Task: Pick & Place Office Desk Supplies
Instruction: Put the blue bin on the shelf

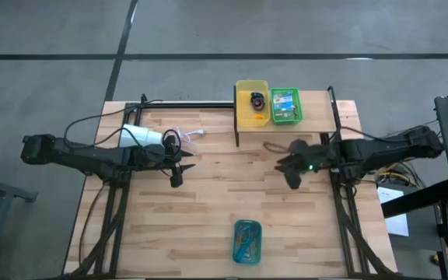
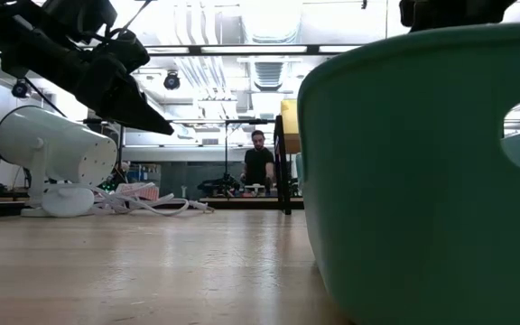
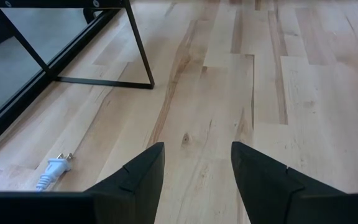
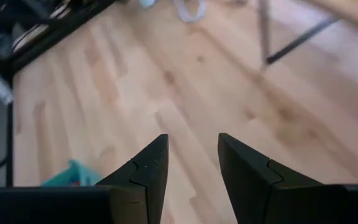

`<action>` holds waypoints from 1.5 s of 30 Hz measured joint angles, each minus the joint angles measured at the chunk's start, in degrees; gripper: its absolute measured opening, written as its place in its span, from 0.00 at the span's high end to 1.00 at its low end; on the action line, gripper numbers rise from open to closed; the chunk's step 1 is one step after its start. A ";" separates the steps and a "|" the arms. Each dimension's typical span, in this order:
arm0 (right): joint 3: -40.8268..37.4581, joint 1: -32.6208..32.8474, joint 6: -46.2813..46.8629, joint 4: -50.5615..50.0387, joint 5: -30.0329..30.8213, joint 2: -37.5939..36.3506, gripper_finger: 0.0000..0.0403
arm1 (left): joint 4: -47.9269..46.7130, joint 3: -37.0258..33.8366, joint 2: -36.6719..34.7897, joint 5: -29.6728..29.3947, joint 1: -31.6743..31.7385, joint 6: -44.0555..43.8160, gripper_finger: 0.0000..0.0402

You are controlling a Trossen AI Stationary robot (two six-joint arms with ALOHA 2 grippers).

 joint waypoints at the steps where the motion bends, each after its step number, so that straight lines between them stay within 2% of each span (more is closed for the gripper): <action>1: -0.15 1.30 0.00 0.93 0.00 0.99 0.66 | -0.01 0.00 0.00 0.00 0.00 0.00 0.53; 15: 1.30 15.33 -1.99 8.71 1.81 14.35 0.74 | -0.02 0.00 0.00 0.00 -0.01 0.00 0.53; 19: 1.30 18.91 -1.38 12.50 6.60 18.66 0.74 | 0.00 0.00 0.00 0.01 -0.01 0.00 0.53; 21: 1.30 20.41 -2.43 16.00 8.79 21.04 0.73 | -0.01 0.00 0.00 -0.01 0.00 0.00 0.53; 28: 1.39 25.80 -16.57 28.16 12.30 30.32 0.65 | 0.00 0.00 0.00 0.01 0.01 0.00 0.53; 33: 2.98 28.74 -16.40 36.63 12.35 36.18 0.60 | -0.02 0.00 -0.02 0.01 0.00 0.00 0.53; 40: 9.06 33.14 -13.79 37.64 12.10 43.68 0.59 | -0.03 0.00 -0.02 -0.01 0.01 0.00 0.53; 45: 14.71 36.95 -12.36 34.28 13.56 47.94 0.59 | 0.02 0.00 -0.02 0.01 -0.01 0.00 0.53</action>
